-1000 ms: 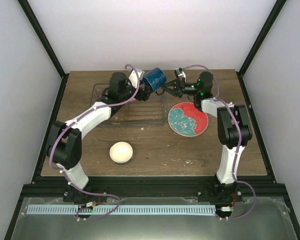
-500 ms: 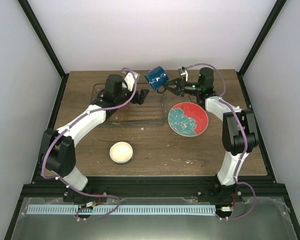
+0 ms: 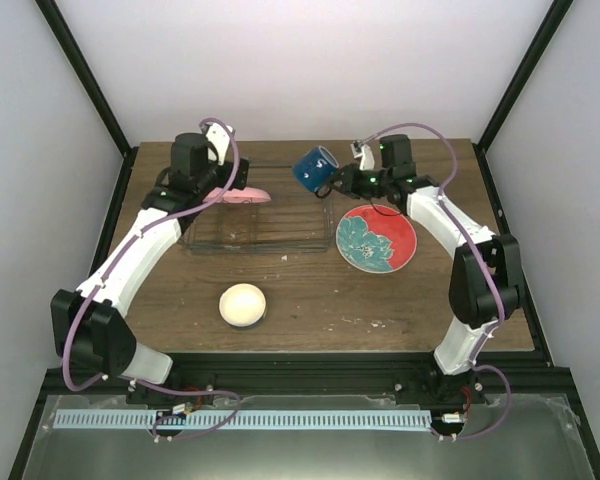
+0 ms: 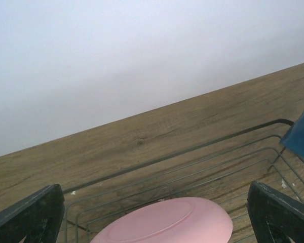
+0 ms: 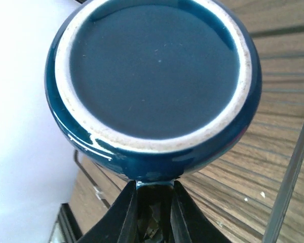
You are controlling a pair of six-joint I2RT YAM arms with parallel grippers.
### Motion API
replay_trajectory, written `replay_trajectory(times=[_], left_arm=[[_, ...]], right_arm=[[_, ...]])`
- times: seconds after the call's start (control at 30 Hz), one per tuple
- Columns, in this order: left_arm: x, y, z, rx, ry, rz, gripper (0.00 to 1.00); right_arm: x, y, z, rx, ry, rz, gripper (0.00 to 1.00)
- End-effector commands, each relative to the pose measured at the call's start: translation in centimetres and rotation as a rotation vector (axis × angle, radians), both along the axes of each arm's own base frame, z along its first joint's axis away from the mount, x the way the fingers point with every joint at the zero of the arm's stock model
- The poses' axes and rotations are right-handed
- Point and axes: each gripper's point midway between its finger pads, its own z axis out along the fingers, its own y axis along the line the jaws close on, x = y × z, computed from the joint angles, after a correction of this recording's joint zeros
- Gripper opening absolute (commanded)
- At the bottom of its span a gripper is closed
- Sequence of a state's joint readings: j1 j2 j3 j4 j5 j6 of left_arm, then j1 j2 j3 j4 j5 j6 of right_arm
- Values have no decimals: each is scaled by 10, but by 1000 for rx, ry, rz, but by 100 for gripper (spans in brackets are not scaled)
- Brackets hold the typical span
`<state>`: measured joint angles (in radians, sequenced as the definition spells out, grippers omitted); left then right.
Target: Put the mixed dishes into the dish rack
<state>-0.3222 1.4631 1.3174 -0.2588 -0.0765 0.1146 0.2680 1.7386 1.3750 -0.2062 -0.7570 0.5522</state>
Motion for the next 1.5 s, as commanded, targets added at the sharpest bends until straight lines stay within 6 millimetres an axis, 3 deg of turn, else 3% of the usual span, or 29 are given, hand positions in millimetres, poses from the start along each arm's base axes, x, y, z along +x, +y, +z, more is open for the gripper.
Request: replay_trajectory(times=[0.0, 0.27, 0.5, 0.73, 1.1, 1.47], left_arm=[[-7, 8, 7, 34, -1, 21, 100], [-15, 8, 13, 29, -26, 3, 100], [-26, 11, 7, 29, -22, 2, 100], [-39, 18, 5, 36, -19, 15, 100], [-40, 19, 2, 43, -10, 15, 100], [-37, 20, -3, 55, 1, 25, 100]], right_arm=[[-4, 20, 26, -124, -141, -27, 1], [-6, 51, 11, -309, -139, -85, 1], [-2, 61, -10, -484, -118, -128, 1], [3, 55, -42, -626, -76, -163, 1], [16, 43, -66, -740, -97, -200, 1], [29, 58, -87, -747, -124, -148, 1]])
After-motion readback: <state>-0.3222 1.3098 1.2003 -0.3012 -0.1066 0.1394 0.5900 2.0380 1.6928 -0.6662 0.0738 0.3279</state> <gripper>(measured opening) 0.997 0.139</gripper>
